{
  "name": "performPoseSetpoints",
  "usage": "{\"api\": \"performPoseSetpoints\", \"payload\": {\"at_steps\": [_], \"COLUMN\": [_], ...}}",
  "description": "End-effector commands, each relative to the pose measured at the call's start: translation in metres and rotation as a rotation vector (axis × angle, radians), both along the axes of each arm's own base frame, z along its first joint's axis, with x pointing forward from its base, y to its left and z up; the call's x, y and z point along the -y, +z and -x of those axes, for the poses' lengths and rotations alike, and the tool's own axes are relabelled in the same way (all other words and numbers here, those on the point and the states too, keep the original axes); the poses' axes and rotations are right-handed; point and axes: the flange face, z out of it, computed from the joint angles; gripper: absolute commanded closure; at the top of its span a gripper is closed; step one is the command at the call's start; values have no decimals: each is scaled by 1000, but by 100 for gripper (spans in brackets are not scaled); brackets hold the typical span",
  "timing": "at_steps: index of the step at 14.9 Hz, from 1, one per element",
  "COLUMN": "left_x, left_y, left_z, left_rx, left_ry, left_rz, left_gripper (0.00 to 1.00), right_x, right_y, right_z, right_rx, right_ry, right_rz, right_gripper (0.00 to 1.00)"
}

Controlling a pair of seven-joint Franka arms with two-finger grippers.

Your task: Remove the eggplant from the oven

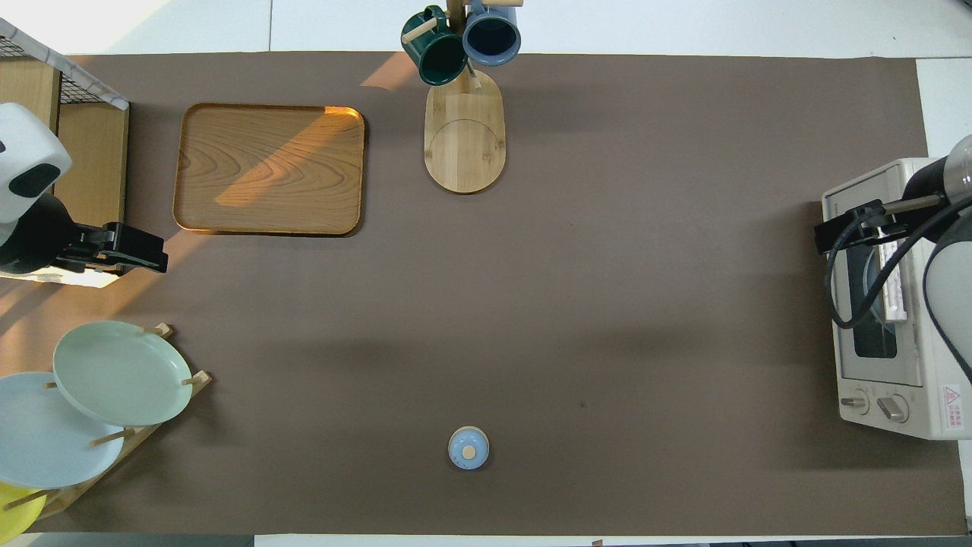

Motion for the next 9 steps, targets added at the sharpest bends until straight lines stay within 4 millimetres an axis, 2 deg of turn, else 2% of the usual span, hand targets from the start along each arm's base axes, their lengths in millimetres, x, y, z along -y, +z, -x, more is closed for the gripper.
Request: {"api": "performPoseSetpoints", "payload": {"at_steps": [1,4,9], "left_x": [-2,-2,-2], "left_y": [5,5,5], "left_z": [2,2,2], "left_rx": [1,0,0], "left_ry": [5,5,5], "left_rz": [-15,-15,-15], "left_gripper": [0,0,0], "right_x": [0,-4,-5], "right_y": [1,0,-18], "right_z": [-1,-2,1], "right_rx": [16,26,69], "right_ry": [-38,-52,13], "right_rz": [-26,-26,-29], "right_gripper": [0,0,0]}}
